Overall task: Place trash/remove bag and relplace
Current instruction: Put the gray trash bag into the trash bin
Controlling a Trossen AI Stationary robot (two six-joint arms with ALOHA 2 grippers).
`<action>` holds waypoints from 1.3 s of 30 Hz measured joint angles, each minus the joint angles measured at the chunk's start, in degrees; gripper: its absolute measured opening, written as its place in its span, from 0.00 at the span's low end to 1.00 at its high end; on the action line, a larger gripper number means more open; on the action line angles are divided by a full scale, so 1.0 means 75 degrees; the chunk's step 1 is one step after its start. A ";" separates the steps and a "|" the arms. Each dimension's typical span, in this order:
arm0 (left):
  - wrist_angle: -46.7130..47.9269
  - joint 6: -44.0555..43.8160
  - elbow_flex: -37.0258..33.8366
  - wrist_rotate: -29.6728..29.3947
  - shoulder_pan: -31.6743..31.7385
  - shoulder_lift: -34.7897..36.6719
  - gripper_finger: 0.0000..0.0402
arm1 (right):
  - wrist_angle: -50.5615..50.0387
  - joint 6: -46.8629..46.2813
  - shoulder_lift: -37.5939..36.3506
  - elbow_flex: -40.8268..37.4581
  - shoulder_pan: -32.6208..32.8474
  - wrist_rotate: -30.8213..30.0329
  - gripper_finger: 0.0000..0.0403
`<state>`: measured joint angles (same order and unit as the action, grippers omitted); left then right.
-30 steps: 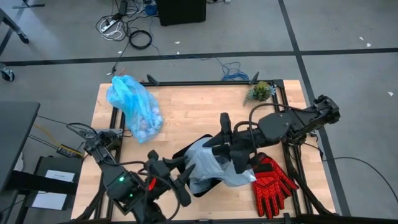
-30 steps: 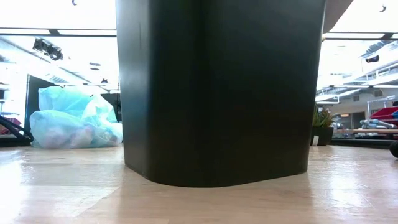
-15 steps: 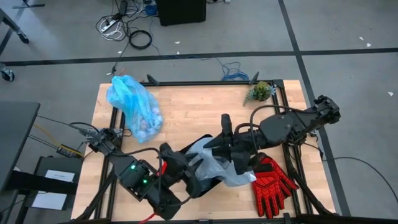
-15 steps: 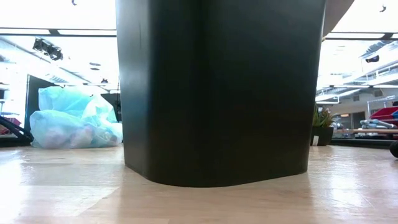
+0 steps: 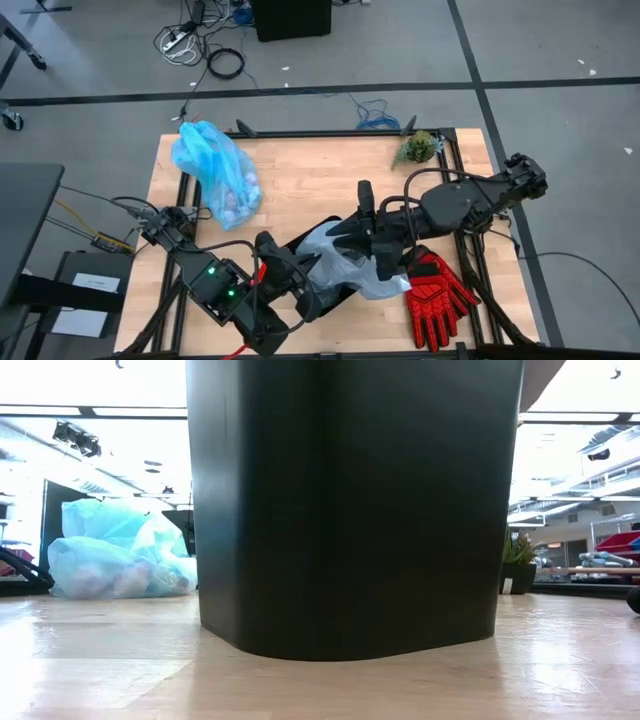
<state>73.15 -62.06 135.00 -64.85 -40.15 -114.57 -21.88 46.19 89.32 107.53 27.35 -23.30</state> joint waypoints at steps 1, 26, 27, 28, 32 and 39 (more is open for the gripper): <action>0.0191 -0.0198 0.0000 0.0003 -0.0036 0.0007 0.01 | 0.0035 -0.0003 0.0000 0.0000 0.0039 -0.0154 0.20; 0.2249 -0.3162 -0.0087 0.1243 -0.0818 0.0056 0.00 | -0.2457 -0.3685 -0.0335 0.0003 0.0237 0.1120 0.19; 0.2246 -0.3162 -0.0087 0.1249 -0.0829 0.0056 0.00 | -0.2895 -0.3966 -0.0313 -0.0001 0.0137 0.1556 0.19; 0.2248 -0.3162 -0.0087 0.1262 -0.0845 0.0054 0.00 | -0.3224 -0.4146 -0.0295 -0.0043 0.0065 0.1855 0.20; 0.2248 -0.3165 -0.0087 0.1290 -0.0865 0.0056 0.00 | -0.3421 -0.4328 -0.0297 -0.0284 -0.0052 0.2133 0.25; 0.2248 -0.3168 -0.0087 0.1275 -0.0865 0.0053 0.00 | -0.3313 -0.4160 -0.0286 -0.1124 -0.0117 0.1925 0.42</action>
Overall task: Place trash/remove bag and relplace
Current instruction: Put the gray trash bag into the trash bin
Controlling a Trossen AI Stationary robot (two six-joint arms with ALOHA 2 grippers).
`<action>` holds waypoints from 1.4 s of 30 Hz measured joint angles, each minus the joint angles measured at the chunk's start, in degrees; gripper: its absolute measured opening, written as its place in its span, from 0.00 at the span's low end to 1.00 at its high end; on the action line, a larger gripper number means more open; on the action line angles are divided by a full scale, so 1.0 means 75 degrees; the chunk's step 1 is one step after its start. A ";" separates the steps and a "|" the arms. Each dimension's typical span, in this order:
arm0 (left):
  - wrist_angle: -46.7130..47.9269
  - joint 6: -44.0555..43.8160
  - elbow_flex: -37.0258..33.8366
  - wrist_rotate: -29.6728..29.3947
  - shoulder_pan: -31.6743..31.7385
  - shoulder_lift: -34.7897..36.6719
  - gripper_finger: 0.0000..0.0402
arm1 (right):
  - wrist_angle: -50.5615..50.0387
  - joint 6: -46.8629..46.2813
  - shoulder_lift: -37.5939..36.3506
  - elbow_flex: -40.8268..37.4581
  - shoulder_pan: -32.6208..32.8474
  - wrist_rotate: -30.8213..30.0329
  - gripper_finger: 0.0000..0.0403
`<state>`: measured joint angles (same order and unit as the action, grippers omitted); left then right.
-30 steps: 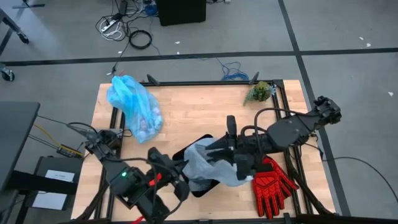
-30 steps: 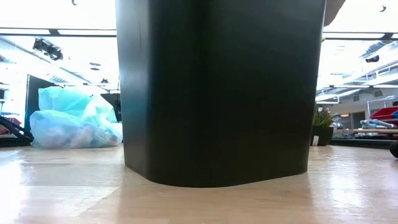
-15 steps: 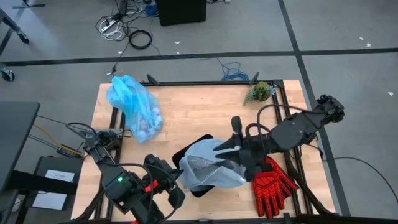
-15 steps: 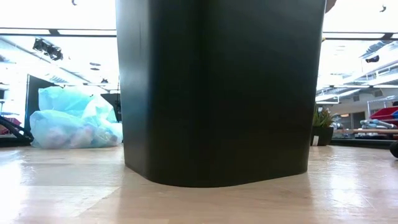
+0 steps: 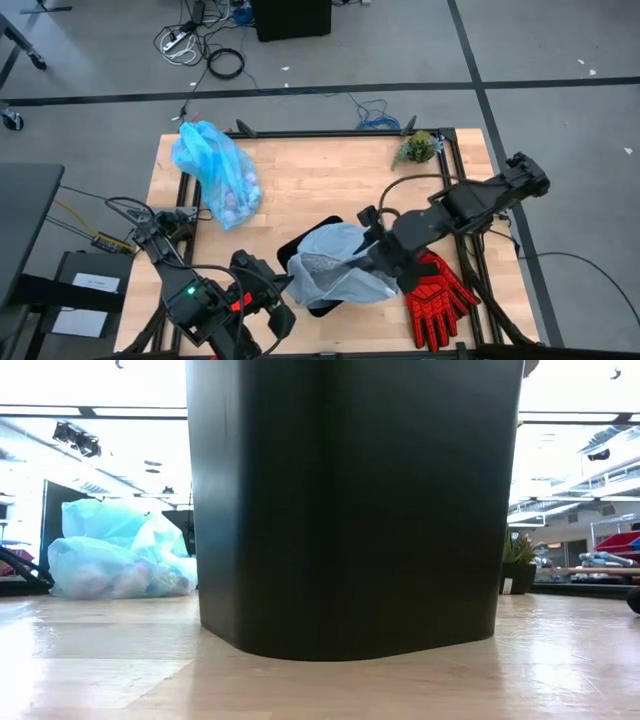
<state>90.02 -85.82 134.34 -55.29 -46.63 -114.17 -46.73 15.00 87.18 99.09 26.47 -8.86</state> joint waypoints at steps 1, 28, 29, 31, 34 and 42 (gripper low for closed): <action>0.0000 -0.0014 0.0000 -0.0006 0.0000 0.0000 0.00 | 0.0110 0.0019 0.0000 -0.0106 -0.0026 -0.0061 0.44; -0.0770 0.1410 0.0076 -0.0744 -0.0097 0.0067 0.50 | 0.1231 0.0754 -0.0029 -0.0615 -0.0643 -0.0843 0.00; -0.0671 0.1297 0.0076 -0.0745 -0.0105 0.0119 0.55 | 0.1223 0.0753 -0.0029 -0.0615 -0.0648 -0.0962 0.00; -0.0515 0.1063 0.0076 -0.0761 -0.0104 0.0254 0.63 | 0.1218 0.0751 -0.0029 -0.0615 -0.0665 -0.1174 0.00; -0.0315 0.0613 0.0085 -0.0857 -0.0096 0.0510 0.69 | 0.1131 0.0742 -0.0029 -0.0613 -0.0803 -0.1390 0.00; -0.0949 0.0471 0.0087 -0.1651 0.0032 0.0940 0.65 | 0.1304 0.0261 -0.0029 -0.0613 -0.1281 -0.1962 0.00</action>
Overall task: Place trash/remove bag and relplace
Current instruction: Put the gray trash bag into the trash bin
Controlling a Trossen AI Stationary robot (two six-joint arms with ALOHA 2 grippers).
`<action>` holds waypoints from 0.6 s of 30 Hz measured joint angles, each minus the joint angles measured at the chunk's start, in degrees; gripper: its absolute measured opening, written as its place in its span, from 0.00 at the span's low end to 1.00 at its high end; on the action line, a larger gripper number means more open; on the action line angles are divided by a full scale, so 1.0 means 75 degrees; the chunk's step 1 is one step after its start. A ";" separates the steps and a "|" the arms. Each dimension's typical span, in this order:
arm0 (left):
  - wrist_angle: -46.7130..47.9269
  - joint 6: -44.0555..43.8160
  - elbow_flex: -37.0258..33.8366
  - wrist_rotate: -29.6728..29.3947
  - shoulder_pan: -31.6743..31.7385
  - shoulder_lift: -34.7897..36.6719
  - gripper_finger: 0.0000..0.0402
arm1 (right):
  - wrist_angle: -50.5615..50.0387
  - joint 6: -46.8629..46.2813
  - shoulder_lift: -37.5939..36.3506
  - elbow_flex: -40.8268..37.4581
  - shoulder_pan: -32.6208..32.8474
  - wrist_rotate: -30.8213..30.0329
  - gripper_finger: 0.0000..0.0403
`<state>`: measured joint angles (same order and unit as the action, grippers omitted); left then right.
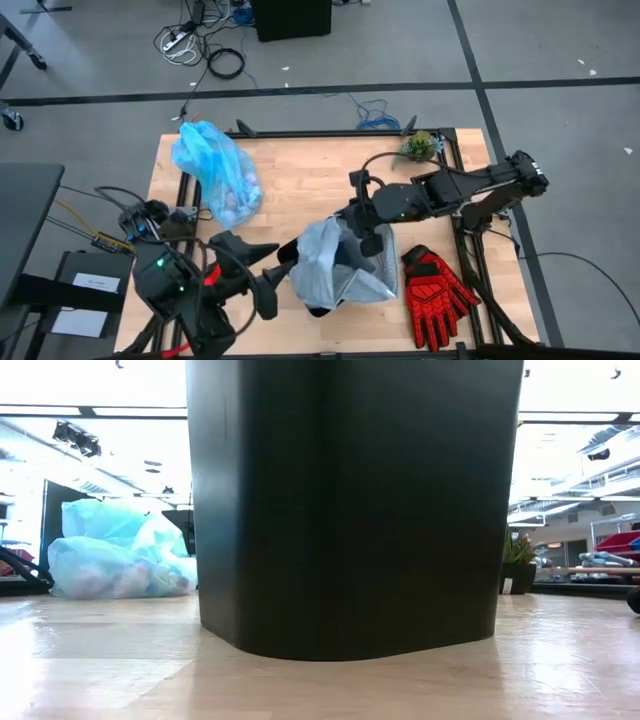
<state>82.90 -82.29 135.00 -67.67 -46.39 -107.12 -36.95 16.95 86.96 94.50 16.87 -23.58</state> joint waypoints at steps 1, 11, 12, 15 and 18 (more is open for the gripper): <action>-0.0321 0.0278 0.0000 -0.0025 0.0060 0.0036 0.65 | 0.0091 0.0003 0.0000 0.0000 -0.0039 -0.0037 0.00; -0.4431 0.5956 0.0000 0.0899 0.1169 -0.0030 0.65 | 0.0956 0.0752 0.0000 0.0003 -0.0158 -0.0040 0.00; -0.4396 0.6103 0.0000 0.0952 0.1250 -0.0048 0.65 | 0.0956 0.0791 0.0000 0.0003 -0.0158 -0.0046 0.00; -0.4122 0.6263 0.0000 0.1086 0.1373 -0.0054 0.65 | 0.0934 0.0840 0.0000 0.0003 -0.0158 -0.0046 0.00; -0.4092 0.6295 0.0000 0.1688 0.1522 -0.0054 0.65 | 0.0886 0.0932 0.0000 0.0003 -0.0158 -0.0236 0.00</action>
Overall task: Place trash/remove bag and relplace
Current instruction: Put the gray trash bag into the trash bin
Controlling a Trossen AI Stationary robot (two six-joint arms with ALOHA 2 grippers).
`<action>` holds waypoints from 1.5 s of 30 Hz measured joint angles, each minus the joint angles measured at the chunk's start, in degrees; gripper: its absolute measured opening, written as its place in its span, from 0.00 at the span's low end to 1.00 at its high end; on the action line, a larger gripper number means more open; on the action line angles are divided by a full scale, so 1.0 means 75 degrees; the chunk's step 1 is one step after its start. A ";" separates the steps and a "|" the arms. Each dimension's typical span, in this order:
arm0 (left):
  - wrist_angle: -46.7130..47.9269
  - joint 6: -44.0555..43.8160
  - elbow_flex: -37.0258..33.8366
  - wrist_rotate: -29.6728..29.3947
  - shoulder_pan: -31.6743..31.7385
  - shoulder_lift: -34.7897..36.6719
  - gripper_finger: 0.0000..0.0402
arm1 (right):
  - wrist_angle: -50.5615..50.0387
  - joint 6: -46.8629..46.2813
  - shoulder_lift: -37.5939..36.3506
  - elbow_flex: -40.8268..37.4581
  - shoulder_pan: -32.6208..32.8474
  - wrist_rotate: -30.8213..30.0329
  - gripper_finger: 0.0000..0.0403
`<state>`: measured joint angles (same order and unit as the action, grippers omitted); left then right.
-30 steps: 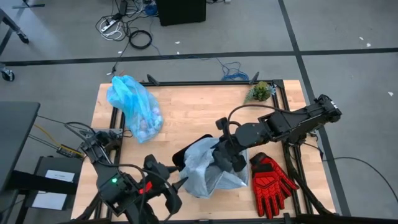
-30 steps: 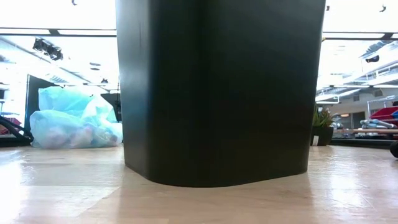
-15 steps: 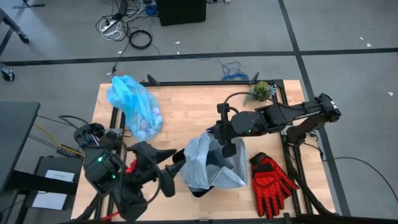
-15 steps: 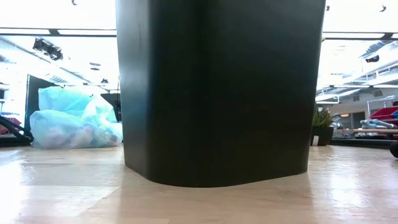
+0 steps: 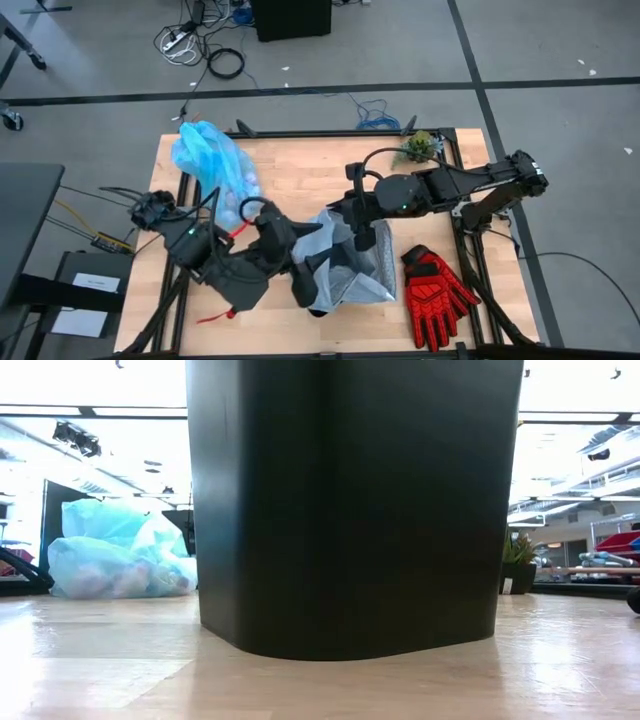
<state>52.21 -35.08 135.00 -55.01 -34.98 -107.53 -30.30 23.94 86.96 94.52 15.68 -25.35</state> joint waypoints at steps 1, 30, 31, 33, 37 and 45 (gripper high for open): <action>0.0059 -0.0001 0.0000 0.0274 0.0063 0.0000 0.65 | 0.0003 0.0025 0.0000 0.0000 0.0000 -0.0078 0.00; 0.4996 -0.4178 -0.0139 0.2633 0.0451 -0.0114 0.30 | 0.0087 0.0087 0.0000 0.0003 -0.0207 0.0278 0.00; 0.5035 -0.4181 -0.0169 0.2641 0.0448 -0.0131 0.24 | 0.0099 0.0028 0.0001 0.0003 -0.0204 0.0368 0.00; 0.5021 -0.4265 -0.0321 0.2725 0.0448 -0.0140 0.10 | 0.0141 -0.0019 0.0006 0.0003 -0.0192 0.0500 0.00; 0.5036 -0.4832 -0.0778 0.2982 0.0406 -0.0142 0.02 | 0.0226 -0.0032 0.0009 0.0003 -0.0189 0.0546 0.00; 0.5046 -0.6462 -0.1560 0.3533 0.0070 -0.0146 0.01 | 0.0138 -0.0025 0.0020 -0.0016 -0.0561 0.0730 0.00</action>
<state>90.06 -83.54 123.30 -28.52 -34.45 -108.62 -29.27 23.76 87.11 94.40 11.47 -19.87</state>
